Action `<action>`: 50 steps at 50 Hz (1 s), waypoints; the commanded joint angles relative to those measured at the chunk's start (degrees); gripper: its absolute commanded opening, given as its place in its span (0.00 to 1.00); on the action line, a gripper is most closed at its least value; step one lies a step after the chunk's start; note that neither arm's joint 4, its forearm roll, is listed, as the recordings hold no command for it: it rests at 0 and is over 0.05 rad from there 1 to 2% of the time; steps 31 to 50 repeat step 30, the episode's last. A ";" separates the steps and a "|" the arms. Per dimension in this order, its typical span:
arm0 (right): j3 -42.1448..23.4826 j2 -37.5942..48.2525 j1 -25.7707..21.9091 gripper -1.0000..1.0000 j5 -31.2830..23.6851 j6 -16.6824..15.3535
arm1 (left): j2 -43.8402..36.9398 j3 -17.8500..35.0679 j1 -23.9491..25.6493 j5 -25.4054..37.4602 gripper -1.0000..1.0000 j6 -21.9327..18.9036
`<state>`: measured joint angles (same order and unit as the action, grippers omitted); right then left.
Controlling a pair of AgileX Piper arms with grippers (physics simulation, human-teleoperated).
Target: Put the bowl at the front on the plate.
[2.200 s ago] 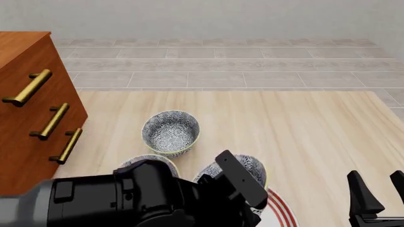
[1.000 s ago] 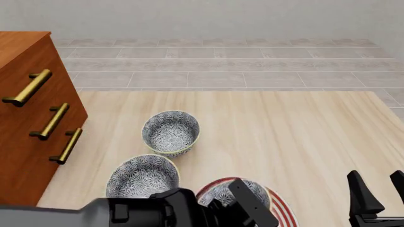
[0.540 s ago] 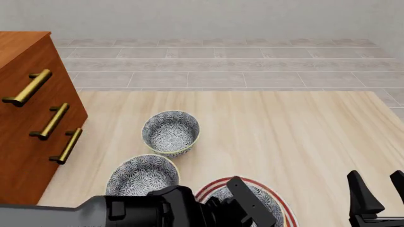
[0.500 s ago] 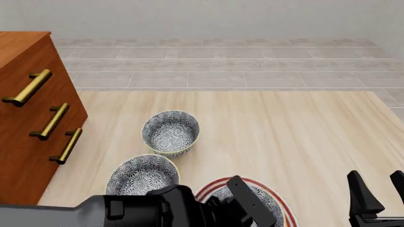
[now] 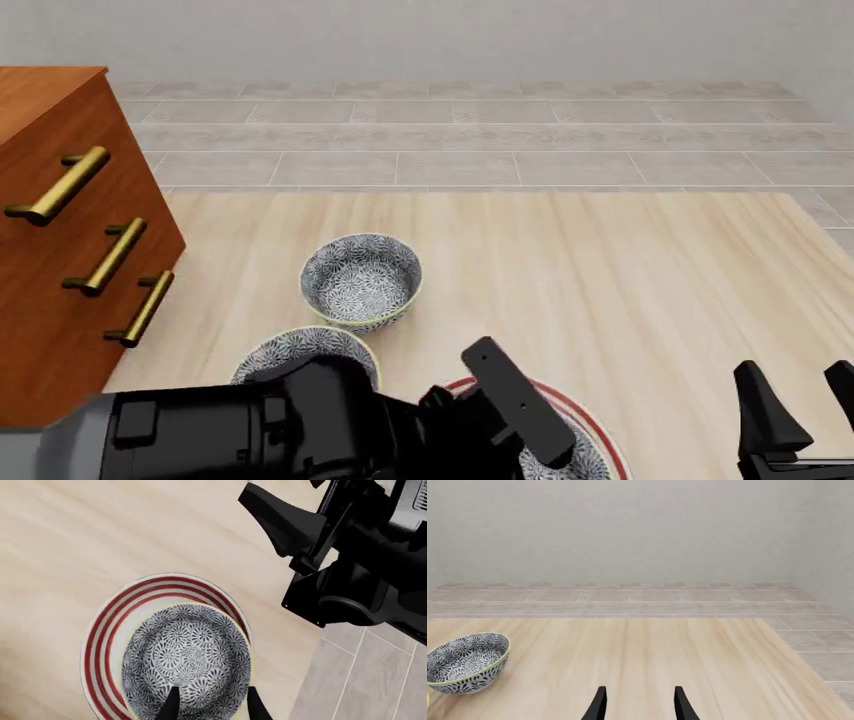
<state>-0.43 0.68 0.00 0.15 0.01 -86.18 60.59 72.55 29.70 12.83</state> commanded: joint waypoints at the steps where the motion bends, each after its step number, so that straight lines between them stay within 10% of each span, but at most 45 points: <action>1: 0.10 -0.18 0.00 1.00 -0.04 -0.01 | 5.94 -1.83 -1.53 2.54 1.00 -2.06; 30: 0.10 -0.16 0.00 1.00 -0.04 0.00 | 40.94 -7.01 -12.63 17.48 1.00 -4.60; 50: 0.10 -0.16 0.00 1.00 -0.04 0.00 | 40.94 -7.01 -12.63 17.48 1.00 -4.60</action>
